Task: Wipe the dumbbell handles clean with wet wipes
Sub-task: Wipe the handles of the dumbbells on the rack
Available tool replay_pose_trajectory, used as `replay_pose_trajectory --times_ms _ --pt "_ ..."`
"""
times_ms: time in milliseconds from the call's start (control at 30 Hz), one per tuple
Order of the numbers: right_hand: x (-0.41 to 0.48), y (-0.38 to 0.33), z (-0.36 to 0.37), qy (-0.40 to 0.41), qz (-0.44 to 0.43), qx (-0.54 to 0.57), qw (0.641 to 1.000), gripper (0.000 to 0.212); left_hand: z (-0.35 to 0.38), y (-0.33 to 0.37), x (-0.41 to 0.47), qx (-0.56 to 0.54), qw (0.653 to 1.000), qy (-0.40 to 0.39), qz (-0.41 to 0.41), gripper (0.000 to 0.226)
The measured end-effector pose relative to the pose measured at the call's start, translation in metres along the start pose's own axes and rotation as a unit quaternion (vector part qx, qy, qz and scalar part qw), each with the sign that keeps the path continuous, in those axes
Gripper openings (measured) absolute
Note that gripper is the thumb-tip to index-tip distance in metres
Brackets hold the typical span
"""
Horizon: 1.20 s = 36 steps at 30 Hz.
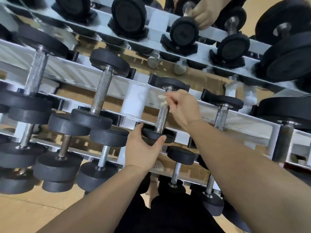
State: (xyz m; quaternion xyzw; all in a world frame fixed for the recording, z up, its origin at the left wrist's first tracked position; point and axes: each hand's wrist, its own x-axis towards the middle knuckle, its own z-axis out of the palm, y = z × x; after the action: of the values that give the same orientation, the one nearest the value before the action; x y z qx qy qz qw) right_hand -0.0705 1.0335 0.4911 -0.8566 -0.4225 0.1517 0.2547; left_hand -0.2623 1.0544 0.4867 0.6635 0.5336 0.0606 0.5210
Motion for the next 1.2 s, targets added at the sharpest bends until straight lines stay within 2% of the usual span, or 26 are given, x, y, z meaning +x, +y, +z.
replay_pose_trajectory --times_ms 100,200,300,433,533,667,767,800,933,1033,1100,1200 --pt "-0.019 0.002 0.009 -0.002 0.005 0.06 0.998 0.019 0.006 0.009 -0.005 0.06 0.997 0.037 0.013 0.097" --pt "-0.049 0.011 0.018 -0.064 -0.042 0.11 0.991 0.016 0.015 0.016 -0.008 0.093 0.995 0.043 0.002 0.108" --pt "-0.056 0.019 0.02 -0.092 -0.049 0.137 0.985 0.016 0.015 0.014 -0.004 0.094 0.994 0.05 0.007 0.096" --pt "-0.026 0.014 0.021 -0.02 0.044 0.219 0.975 0.015 -0.002 0.01 0.003 0.064 0.997 0.033 -0.004 0.077" --pt "-0.007 0.006 0.022 0.021 0.084 0.267 0.96 0.014 -0.019 0.002 0.007 0.043 0.998 0.022 -0.025 0.072" --pt "-0.03 0.006 0.03 -0.054 0.028 0.221 0.973 0.011 -0.032 -0.005 0.013 0.029 0.999 0.018 -0.03 0.065" --pt "-0.039 0.012 0.032 -0.109 0.01 0.227 0.968 0.011 -0.033 -0.003 0.013 0.037 0.999 0.005 -0.026 0.064" --pt "-0.032 0.012 0.031 -0.099 0.016 0.242 0.965 0.01 -0.032 -0.003 0.013 0.04 0.999 0.004 -0.027 0.064" --pt "0.006 0.002 0.024 0.022 0.097 0.293 0.951 0.007 -0.03 -0.001 0.011 0.034 0.999 0.005 -0.033 0.064" --pt "-0.001 -0.002 0.032 0.035 0.126 0.304 0.944 0.007 -0.028 0.0 0.011 0.042 0.999 0.0 -0.034 0.065" --pt "-0.022 0.002 0.032 -0.003 0.109 0.285 0.952 0.009 -0.027 0.002 0.011 0.051 0.998 0.004 -0.034 0.065" --pt "-0.043 0.011 0.03 -0.103 0.068 0.237 0.964 0.012 -0.025 0.005 0.009 0.062 0.997 0.01 -0.038 0.064"
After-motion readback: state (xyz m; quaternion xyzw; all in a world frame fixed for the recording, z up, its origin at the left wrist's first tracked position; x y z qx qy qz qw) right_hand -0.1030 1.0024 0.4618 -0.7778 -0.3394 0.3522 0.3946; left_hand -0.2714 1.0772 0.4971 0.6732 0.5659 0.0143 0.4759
